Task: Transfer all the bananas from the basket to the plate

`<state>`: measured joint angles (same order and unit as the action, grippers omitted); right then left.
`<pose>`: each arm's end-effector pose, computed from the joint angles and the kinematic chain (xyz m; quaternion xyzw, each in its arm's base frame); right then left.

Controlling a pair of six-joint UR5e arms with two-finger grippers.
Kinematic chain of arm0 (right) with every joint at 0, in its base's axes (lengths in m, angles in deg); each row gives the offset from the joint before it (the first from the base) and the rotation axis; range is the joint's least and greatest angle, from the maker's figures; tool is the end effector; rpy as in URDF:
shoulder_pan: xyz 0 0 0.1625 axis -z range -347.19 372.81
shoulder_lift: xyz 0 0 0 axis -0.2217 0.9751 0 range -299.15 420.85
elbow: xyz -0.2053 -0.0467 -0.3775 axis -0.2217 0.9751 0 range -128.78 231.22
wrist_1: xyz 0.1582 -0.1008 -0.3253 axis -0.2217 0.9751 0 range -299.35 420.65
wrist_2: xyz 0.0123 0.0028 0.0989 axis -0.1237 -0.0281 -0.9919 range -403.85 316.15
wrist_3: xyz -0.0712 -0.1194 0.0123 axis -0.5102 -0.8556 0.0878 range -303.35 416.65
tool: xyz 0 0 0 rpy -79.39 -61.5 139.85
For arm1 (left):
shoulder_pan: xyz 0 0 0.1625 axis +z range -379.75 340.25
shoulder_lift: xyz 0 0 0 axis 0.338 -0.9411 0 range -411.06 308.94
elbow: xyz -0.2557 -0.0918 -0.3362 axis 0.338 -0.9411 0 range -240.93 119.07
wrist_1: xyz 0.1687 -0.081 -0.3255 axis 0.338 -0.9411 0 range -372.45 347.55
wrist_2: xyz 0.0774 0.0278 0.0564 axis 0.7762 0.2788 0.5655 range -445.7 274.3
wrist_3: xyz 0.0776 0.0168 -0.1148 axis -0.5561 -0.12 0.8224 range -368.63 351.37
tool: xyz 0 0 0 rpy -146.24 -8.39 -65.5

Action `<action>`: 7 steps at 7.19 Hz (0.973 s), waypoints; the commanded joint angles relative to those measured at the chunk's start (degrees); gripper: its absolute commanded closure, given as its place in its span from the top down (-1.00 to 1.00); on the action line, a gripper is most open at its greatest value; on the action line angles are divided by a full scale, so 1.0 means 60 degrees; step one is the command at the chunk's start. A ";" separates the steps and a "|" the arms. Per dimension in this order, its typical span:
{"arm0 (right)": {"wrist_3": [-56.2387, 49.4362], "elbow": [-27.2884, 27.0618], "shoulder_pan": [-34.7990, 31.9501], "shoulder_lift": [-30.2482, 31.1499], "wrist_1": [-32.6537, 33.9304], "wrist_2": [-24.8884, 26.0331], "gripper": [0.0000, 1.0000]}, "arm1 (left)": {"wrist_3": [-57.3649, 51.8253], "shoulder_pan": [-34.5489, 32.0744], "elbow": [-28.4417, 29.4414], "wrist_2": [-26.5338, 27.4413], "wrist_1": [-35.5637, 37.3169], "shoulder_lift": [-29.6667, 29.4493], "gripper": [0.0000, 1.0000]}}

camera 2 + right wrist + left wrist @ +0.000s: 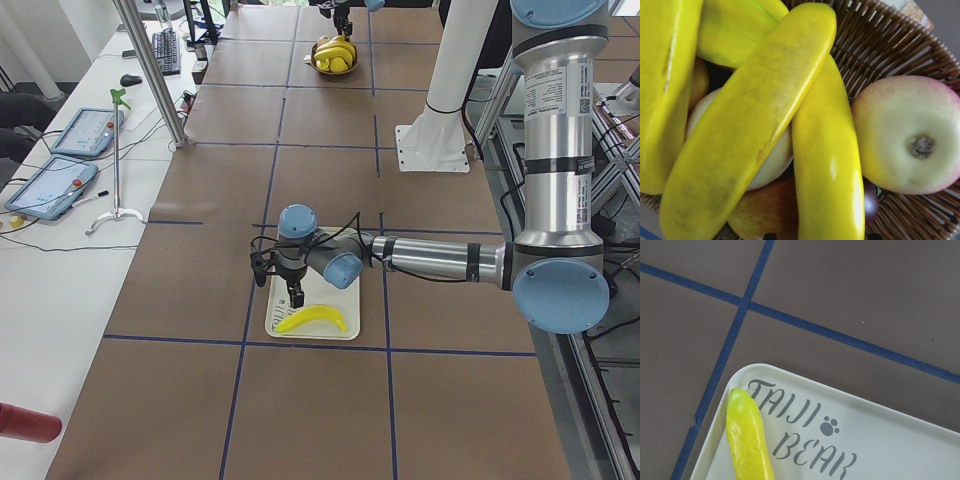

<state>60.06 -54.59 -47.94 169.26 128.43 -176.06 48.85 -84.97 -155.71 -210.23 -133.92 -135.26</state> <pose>-0.1329 -0.3185 0.6524 0.0527 -0.3852 -0.2652 0.8823 0.1402 -0.4327 0.6474 0.0005 0.3807 -0.1845 0.9061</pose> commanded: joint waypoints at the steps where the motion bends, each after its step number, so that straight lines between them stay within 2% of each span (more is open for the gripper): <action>1: -0.0013 0.0027 0.0047 -0.0006 -0.0017 0.0004 -0.28 | 0.0000 0.0000 -0.0008 -0.0002 0.0000 0.0015 1.00; 2: 0.0017 0.0042 0.0047 -0.0006 -0.0032 0.0019 -0.54 | 0.0000 0.0000 -0.0008 -0.0002 0.0000 0.0016 1.00; 5: -0.0071 0.0042 -0.0026 -0.0006 -0.0032 0.0048 -0.80 | 0.0000 0.0000 0.0007 -0.0002 0.0000 0.0016 1.00; 7: -0.0056 -0.0133 -0.0726 -0.0021 -0.0003 0.0048 -0.88 | 0.0000 0.0000 0.0007 -0.0002 0.0000 0.0016 1.00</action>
<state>59.70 -54.70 -49.90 169.18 128.31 -175.74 48.85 -84.97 -155.70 -210.24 -133.92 -135.17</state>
